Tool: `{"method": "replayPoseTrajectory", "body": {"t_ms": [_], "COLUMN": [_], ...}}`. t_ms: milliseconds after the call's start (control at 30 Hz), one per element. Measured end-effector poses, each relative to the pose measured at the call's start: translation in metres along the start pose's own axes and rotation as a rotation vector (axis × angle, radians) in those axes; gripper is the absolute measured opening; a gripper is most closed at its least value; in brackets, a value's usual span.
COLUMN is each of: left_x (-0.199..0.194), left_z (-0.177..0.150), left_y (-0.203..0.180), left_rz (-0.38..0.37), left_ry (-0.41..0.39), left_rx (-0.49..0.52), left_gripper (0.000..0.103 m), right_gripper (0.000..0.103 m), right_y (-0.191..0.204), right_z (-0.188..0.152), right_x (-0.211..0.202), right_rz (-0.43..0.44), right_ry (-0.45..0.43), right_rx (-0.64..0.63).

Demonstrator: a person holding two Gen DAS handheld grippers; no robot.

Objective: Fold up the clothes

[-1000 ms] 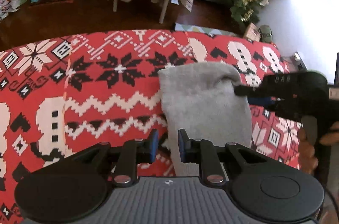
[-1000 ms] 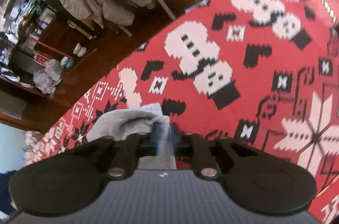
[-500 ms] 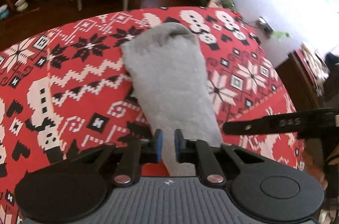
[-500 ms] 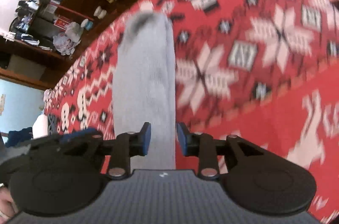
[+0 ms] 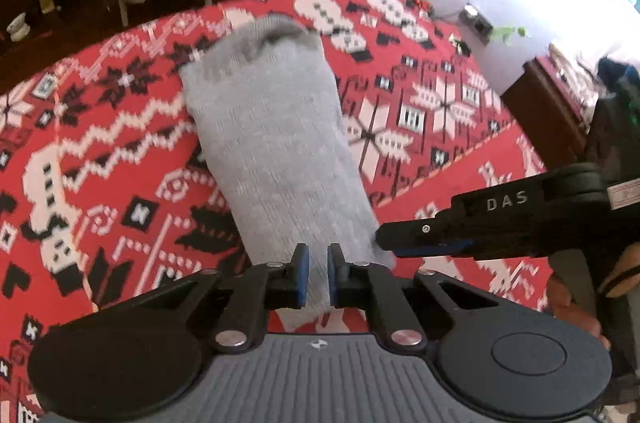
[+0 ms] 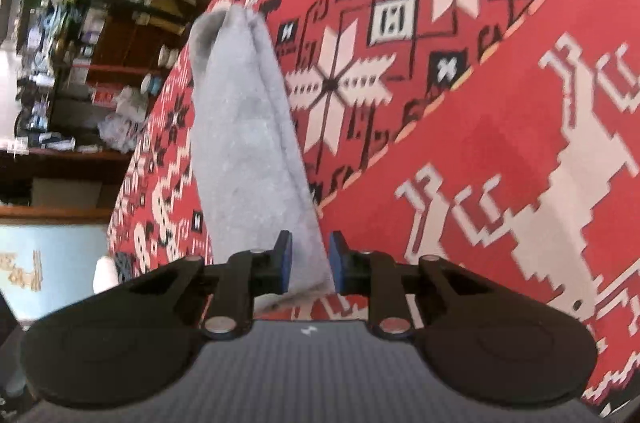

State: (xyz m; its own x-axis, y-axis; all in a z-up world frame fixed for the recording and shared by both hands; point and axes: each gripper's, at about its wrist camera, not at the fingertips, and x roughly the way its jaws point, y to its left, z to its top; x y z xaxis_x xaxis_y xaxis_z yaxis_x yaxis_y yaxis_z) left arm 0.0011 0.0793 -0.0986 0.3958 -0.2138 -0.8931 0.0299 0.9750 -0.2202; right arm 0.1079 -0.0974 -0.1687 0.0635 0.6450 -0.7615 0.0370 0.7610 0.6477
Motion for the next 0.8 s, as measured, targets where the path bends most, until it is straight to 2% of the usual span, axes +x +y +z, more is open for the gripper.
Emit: {"method": "replayPoseTrajectory", "body": {"t_ms": [67,100,133,300,467,567,600,700,800], "left_x": [0.006,0.007,0.008,0.0,0.004,-0.007,-0.011,-0.02,-0.014], "left_z": [-0.005,-0.006,-0.008,-0.012,-0.015,-0.009,-0.004,0.011,0.028], "left_y": [-0.001,-0.001,-0.001,0.006,0.013,0.018,0.021,0.029,0.033], "left_rz": [0.011,0.017,0.025,0.048,0.066,0.045,0.033,-0.009,-0.032], "left_ry": [0.013,0.018,0.022,0.014,0.041,0.001,-0.018,-0.074,-0.099], "left_rx": [0.012,0.016,0.019,0.021,0.021,-0.011,-0.036,-0.119,-0.154], "left_gripper": [0.008,0.007,0.006,0.006,0.006,0.006,0.006,0.006,0.006], "right_gripper": [0.02,0.005,0.005,0.004,0.005,0.01,0.013,0.013,0.013], "right_y": [0.001,0.001,0.002,0.013,0.007,0.004,0.007,0.025,0.056], "right_z": [-0.005,-0.007,-0.01,-0.02,-0.019,-0.015,-0.014,-0.01,0.001], "right_x": [0.002,0.003,0.004,0.002,0.006,0.008,0.005,-0.011,-0.022], "right_rz": [0.004,-0.001,-0.005,0.002,-0.036,-0.048,-0.054,-0.078,-0.107], "right_ry": [-0.002,-0.012,-0.02,-0.026,-0.018,-0.008,-0.011,-0.039,-0.093], "right_rx": [-0.005,-0.011,-0.009,-0.04,-0.022,-0.012,-0.03,-0.131,-0.261]}}
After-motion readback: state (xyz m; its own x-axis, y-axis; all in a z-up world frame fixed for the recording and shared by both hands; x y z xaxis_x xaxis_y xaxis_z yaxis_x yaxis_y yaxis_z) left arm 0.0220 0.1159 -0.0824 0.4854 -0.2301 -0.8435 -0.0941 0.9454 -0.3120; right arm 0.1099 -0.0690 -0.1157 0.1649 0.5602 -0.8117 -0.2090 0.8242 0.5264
